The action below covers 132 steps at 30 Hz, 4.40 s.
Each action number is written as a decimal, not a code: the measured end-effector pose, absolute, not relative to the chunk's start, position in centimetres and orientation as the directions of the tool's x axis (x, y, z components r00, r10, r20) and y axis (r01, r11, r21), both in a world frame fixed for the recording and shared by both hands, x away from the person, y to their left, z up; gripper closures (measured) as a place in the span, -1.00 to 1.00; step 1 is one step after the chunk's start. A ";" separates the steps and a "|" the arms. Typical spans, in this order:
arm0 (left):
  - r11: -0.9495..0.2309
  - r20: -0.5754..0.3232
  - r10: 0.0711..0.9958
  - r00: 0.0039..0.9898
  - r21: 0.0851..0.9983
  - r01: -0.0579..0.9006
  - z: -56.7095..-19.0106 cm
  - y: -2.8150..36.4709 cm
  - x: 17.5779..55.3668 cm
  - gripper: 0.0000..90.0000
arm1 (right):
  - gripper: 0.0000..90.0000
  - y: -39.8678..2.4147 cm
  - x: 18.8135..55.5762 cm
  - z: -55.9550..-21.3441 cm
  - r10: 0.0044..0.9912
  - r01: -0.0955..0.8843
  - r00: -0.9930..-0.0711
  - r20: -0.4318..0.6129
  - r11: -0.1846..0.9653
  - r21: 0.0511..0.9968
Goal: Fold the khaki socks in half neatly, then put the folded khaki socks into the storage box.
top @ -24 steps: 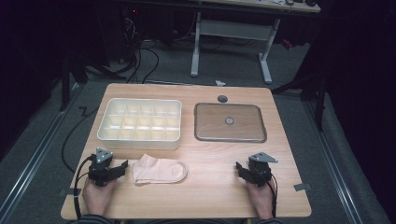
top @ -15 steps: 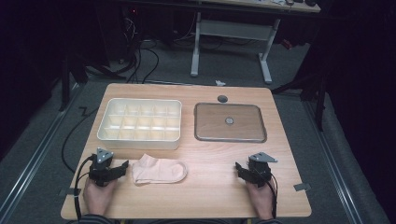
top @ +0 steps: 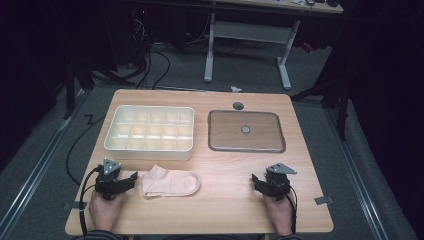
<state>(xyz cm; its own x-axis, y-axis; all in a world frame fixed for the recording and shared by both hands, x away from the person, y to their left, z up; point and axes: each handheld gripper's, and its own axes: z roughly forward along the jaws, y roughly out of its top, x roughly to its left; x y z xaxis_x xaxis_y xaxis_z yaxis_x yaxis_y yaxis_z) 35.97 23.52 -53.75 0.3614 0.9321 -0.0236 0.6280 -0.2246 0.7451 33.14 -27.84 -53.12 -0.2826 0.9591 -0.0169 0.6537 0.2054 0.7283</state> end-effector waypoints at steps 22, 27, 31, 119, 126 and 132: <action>-0.238 -0.018 0.928 0.372 0.740 0.629 -53.8 23.4 36.0 -0.39 | -0.06 -27.9 33.1 -53.1 0.957 0.649 -0.290 -0.016 0.209 0.732; -0.226 -0.029 0.930 0.368 0.744 0.629 -53.8 23.5 36.0 -0.36 | -0.06 -27.9 32.9 -53.1 0.959 0.649 -0.283 -0.016 0.204 0.733; -0.200 -0.065 0.927 0.370 0.749 0.632 -53.7 23.9 36.1 -0.36 | -0.04 -27.9 32.8 -53.1 0.962 0.652 -0.275 -0.010 0.194 0.733; -0.203 -0.145 0.885 0.442 0.736 0.646 -52.9 19.4 33.6 -0.14 | 0.28 -11.3 33.9 -52.5 0.759 0.562 -0.640 0.116 0.360 0.744; -0.268 -0.078 0.881 0.467 0.730 0.628 -53.2 18.8 33.6 -0.08 | 0.35 -11.1 34.0 -52.7 0.756 0.555 -0.649 0.089 0.391 0.734; -0.301 -0.053 0.868 0.493 0.734 0.609 -53.1 18.4 33.5 0.17 | 0.49 -11.0 34.1 -53.0 0.744 0.553 -0.664 0.080 0.416 0.722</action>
<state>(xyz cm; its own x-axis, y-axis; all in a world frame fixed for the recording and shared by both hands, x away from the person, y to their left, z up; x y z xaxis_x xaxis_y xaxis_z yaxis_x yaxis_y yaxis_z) 33.45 18.38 -53.15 0.4930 0.8684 -0.0532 0.6088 -0.3007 0.7341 34.11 -11.02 -52.98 -0.6636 0.7438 0.0798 0.5527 0.4156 0.7223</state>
